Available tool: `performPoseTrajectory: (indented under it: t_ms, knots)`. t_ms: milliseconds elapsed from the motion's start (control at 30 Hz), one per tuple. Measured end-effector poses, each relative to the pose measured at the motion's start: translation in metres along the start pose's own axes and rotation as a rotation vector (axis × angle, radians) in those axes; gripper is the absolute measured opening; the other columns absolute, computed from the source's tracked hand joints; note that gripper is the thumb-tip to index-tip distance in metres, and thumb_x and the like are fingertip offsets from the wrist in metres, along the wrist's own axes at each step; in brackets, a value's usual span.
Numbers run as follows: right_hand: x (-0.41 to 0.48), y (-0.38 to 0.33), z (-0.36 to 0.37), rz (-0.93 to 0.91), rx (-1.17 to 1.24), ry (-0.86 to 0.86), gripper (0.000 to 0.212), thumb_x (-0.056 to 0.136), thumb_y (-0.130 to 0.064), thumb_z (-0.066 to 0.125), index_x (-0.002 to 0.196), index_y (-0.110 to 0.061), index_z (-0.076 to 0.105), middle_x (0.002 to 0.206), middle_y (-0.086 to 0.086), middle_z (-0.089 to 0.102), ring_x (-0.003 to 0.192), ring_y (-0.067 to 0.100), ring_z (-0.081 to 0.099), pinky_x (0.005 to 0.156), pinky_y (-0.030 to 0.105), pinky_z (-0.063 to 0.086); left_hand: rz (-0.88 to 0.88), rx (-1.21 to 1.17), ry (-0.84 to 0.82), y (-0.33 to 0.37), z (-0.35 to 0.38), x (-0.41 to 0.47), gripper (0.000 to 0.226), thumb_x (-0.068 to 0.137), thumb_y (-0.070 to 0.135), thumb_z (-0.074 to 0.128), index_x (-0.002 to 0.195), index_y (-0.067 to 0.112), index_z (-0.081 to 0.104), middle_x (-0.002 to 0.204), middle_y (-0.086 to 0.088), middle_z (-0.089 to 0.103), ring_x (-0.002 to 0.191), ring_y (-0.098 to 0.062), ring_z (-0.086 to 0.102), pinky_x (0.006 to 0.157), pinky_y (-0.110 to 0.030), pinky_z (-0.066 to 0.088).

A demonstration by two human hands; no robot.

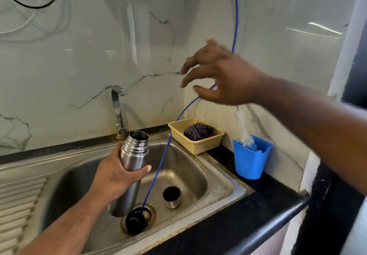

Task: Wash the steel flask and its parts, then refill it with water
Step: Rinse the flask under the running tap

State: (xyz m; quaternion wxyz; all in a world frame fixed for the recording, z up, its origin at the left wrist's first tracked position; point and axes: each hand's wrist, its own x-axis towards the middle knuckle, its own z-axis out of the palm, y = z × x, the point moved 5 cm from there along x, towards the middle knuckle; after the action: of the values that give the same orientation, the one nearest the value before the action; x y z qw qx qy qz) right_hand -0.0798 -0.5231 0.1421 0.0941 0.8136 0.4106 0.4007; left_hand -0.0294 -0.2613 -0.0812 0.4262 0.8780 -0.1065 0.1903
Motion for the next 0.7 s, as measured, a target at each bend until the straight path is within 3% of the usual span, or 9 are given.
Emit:
performPoseTrajectory:
  t_ms: [100, 200, 300, 367, 433, 567, 700]
  knots:
    - [0.023, -0.046, 0.046, 0.16, 0.343, 0.125, 0.037, 0.093, -0.032, 0.062, 0.129, -0.029, 0.068, 0.122, -0.006, 0.069, 0.112, 0.014, 0.058, 0.101, 0.035, 0.044, -0.072, -0.062, 0.043, -0.004, -0.009, 0.003, 0.07, 0.066, 0.044, 0.092, 0.123, 0.031, 0.052, 0.101, 0.013, 0.064, 0.089, -0.003, 0.061, 0.068, -0.017, 0.045]
    - [0.042, -0.088, 0.12, 0.408, 0.66, 0.02, 0.063, 0.087, -0.05, 0.075, 0.143, -0.03, 0.055, 0.123, -0.008, 0.065, 0.11, 0.008, 0.056, 0.094, 0.029, 0.046, -0.147, -0.293, 0.116, -0.011, -0.021, 0.005, 0.068, 0.065, 0.047, 0.091, 0.122, 0.029, 0.058, 0.106, 0.006, 0.072, 0.097, -0.011, 0.068, 0.08, -0.028, 0.053]
    - [0.053, -0.126, 0.195, 0.535, 1.024, -0.263, 0.11, 0.065, -0.072, 0.079, 0.155, -0.026, 0.035, 0.138, -0.007, 0.057, 0.123, 0.01, 0.056, 0.104, 0.03, 0.045, -0.235, -0.823, 0.194, -0.022, -0.023, 0.012, 0.082, 0.066, 0.058, 0.088, 0.129, 0.015, 0.059, 0.118, -0.011, 0.074, 0.107, -0.025, 0.072, 0.094, -0.046, 0.056]
    - [0.058, -0.148, 0.23, 0.511, 1.183, -0.4, 0.111, 0.069, -0.063, 0.085, 0.157, -0.027, 0.027, 0.142, -0.011, 0.053, 0.127, 0.01, 0.055, 0.111, 0.034, 0.045, -0.333, -1.109, 0.195, -0.031, -0.024, 0.018, 0.068, 0.084, 0.05, 0.073, 0.136, 0.011, 0.055, 0.123, -0.017, 0.071, 0.113, -0.03, 0.069, 0.092, -0.046, 0.057]
    - [0.058, -0.156, 0.253, 0.535, 1.258, -0.413, 0.109, 0.069, -0.055, 0.089, 0.156, -0.032, 0.027, 0.14, -0.012, 0.055, 0.124, 0.009, 0.057, 0.109, 0.038, 0.049, -0.425, -1.198, 0.171, -0.041, -0.023, 0.021, 0.057, 0.091, 0.044, 0.061, 0.137, 0.011, 0.055, 0.124, -0.017, 0.071, 0.117, -0.033, 0.067, 0.095, -0.046, 0.055]
    - [0.041, -0.157, 0.283, 0.6, 1.255, -0.482, 0.099, 0.064, -0.052, 0.093, 0.147, -0.036, 0.041, 0.13, -0.016, 0.061, 0.114, 0.001, 0.061, 0.102, 0.029, 0.052, -0.489, -1.086, 0.206, -0.06, -0.018, 0.026, 0.053, 0.091, 0.046, 0.062, 0.133, 0.016, 0.054, 0.123, -0.014, 0.071, 0.114, -0.03, 0.067, 0.101, -0.049, 0.052]
    - [0.024, -0.145, 0.301, 0.682, 1.031, -0.553, 0.095, 0.066, -0.052, 0.089, 0.147, -0.035, 0.041, 0.13, -0.011, 0.06, 0.11, 0.009, 0.061, 0.096, 0.029, 0.052, -0.381, -0.37, 0.444, -0.064, -0.038, 0.031, 0.06, 0.097, 0.048, 0.058, 0.147, 0.025, 0.034, 0.136, -0.004, 0.053, 0.124, -0.024, 0.053, 0.108, -0.041, 0.043]
